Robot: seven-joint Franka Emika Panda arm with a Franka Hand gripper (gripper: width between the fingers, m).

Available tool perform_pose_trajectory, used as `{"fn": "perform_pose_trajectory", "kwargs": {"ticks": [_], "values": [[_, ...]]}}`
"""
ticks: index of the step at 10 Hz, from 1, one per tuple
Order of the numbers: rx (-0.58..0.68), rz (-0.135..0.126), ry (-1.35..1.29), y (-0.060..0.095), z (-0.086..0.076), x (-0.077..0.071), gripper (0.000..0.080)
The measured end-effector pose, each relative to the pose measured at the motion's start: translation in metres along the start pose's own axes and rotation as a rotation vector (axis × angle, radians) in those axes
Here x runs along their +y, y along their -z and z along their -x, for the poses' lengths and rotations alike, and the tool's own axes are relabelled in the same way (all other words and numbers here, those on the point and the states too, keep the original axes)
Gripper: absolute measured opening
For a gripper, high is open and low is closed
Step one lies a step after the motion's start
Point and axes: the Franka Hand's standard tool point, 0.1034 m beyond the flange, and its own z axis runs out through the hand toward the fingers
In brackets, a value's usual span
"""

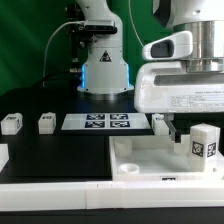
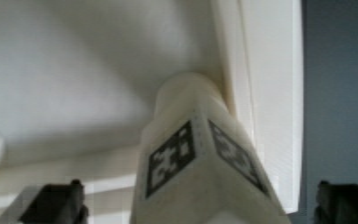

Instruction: Assemble one leg

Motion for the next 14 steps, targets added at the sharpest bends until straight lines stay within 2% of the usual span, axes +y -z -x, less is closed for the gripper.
{"fn": "perform_pose_trajectory", "kwargs": {"ticks": [3,5,9,10,11,12,14], "values": [[0.000,0.016,0.261,-0.0001,-0.0010,0.0037,0.0649],[-0.004,0.035,0.511,-0.0002,-0.0019,0.0071,0.0649],[-0.005,0.036,0.540,-0.0002,-0.0022,0.0084,0.0621],[-0.005,0.036,0.540,-0.0002,-0.0022,0.0085,0.0442],[-0.005,0.036,0.540,-0.0003,-0.0022,0.0085,0.0442],[-0.006,0.036,0.540,-0.0006,-0.0020,0.0088,0.0292],[-0.005,0.036,0.497,-0.0008,-0.0019,0.0091,0.0293]]}}
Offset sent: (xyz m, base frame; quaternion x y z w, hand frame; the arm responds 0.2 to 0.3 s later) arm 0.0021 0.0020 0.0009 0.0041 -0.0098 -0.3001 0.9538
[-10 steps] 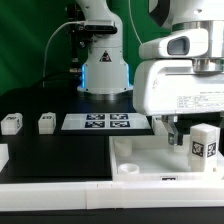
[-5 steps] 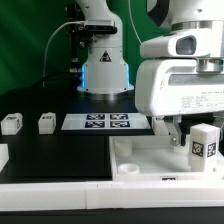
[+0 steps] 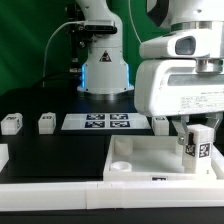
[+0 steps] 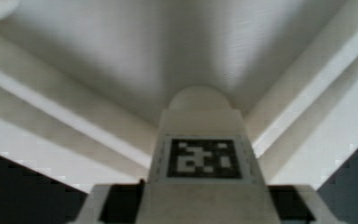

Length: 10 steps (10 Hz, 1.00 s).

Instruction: Assemble one leg

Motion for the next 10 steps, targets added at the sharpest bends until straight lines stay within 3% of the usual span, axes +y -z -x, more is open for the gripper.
{"fn": "perform_pose_trajectory", "kwargs": {"ticks": [2,8,10], "values": [[0.000,-0.002,-0.104,-0.0002,0.0001,-0.0001,0.0293],[0.013,-0.023,-0.791,-0.0015,0.0005,-0.0045,0.0293],[0.005,-0.005,-1.002,-0.0017,0.0050,0.0002,0.0294]]}}
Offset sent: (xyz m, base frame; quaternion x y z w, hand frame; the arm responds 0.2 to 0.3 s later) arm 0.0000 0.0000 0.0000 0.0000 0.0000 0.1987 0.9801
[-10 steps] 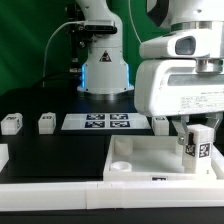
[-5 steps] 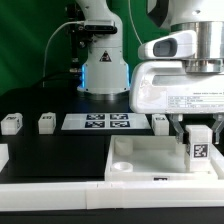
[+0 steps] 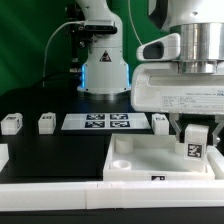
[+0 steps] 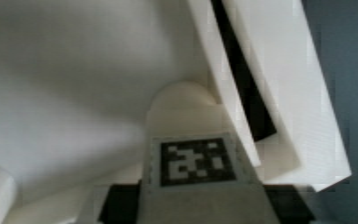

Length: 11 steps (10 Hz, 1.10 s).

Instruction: Assemble one leg

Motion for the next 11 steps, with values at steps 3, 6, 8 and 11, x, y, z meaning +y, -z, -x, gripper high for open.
{"fn": "perform_pose_trajectory", "kwargs": {"ticks": [3,6,8,11], "values": [[0.017,0.050,-0.240,0.001,-0.004,0.018,0.0305],[0.029,0.079,-0.470,0.001,-0.007,0.029,0.0382],[0.026,0.077,-0.453,0.000,-0.006,0.028,0.0565],[0.026,0.078,-0.452,0.000,-0.005,0.028,0.0644]]}}
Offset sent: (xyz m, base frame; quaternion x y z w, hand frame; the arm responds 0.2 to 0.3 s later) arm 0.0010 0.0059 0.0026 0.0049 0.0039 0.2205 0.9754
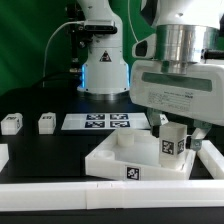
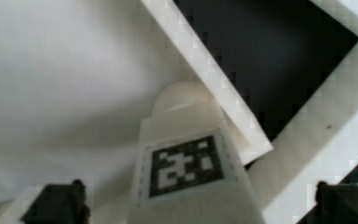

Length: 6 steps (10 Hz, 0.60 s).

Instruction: Assemble one leg

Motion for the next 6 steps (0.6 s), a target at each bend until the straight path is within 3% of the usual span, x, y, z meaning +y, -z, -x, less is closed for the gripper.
{"fn": "perform_pose_trajectory", "kwargs": {"ticks": [6], "values": [[0.000,0.000,0.000,-0.0003,0.0000,0.0002,0.0649]]}}
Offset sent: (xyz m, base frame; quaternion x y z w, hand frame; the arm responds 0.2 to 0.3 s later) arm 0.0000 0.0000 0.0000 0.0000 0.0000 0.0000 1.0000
